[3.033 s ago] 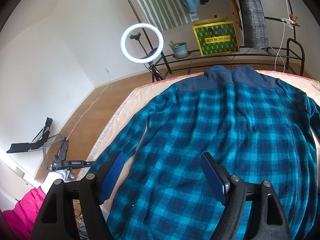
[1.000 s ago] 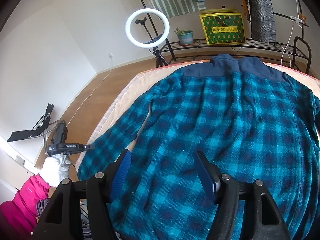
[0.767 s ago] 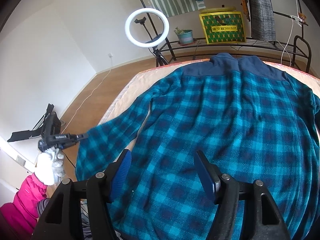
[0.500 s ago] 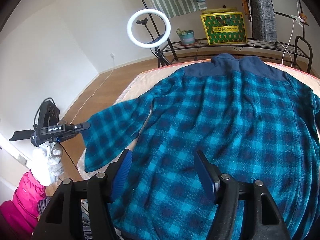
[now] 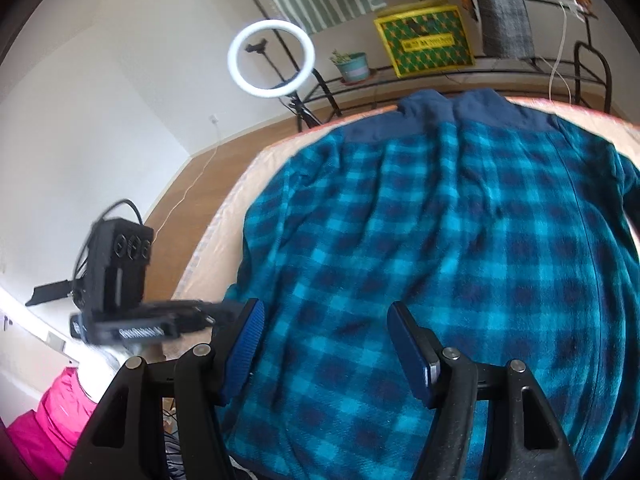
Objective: Fold large clothes
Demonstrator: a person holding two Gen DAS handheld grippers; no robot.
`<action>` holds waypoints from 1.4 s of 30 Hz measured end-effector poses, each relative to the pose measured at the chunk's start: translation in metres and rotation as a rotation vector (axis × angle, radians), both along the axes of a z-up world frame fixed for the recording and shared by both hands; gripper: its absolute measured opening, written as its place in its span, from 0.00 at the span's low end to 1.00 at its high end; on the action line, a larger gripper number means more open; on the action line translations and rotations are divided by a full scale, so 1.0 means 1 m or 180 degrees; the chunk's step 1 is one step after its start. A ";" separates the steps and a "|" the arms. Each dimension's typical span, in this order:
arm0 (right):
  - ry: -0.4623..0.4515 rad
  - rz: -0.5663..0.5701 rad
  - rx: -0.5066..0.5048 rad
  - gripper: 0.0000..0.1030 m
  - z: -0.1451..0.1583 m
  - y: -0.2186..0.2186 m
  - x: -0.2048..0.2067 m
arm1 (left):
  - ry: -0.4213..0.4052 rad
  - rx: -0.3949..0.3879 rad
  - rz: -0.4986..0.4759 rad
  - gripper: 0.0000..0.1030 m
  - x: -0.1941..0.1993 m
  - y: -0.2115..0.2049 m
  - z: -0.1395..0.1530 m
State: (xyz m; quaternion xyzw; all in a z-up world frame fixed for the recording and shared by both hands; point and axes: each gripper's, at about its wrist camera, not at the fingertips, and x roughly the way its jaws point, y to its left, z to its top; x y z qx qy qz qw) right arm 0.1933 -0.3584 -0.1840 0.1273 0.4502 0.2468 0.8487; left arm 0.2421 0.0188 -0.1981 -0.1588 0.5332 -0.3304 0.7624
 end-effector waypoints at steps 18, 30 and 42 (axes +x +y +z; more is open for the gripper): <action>0.0175 0.0246 -0.0052 0.66 -0.017 0.026 -0.003 | 0.0058 0.0346 0.0964 0.50 -0.024 0.115 0.005; 0.0227 0.0287 -0.0050 0.66 -0.020 0.039 -0.009 | 0.0497 0.0140 0.0797 0.07 -0.006 0.108 -0.047; 0.0540 0.0318 0.0199 0.67 -0.037 0.031 -0.017 | 0.0007 -0.0128 -0.0027 0.05 -0.086 0.032 0.039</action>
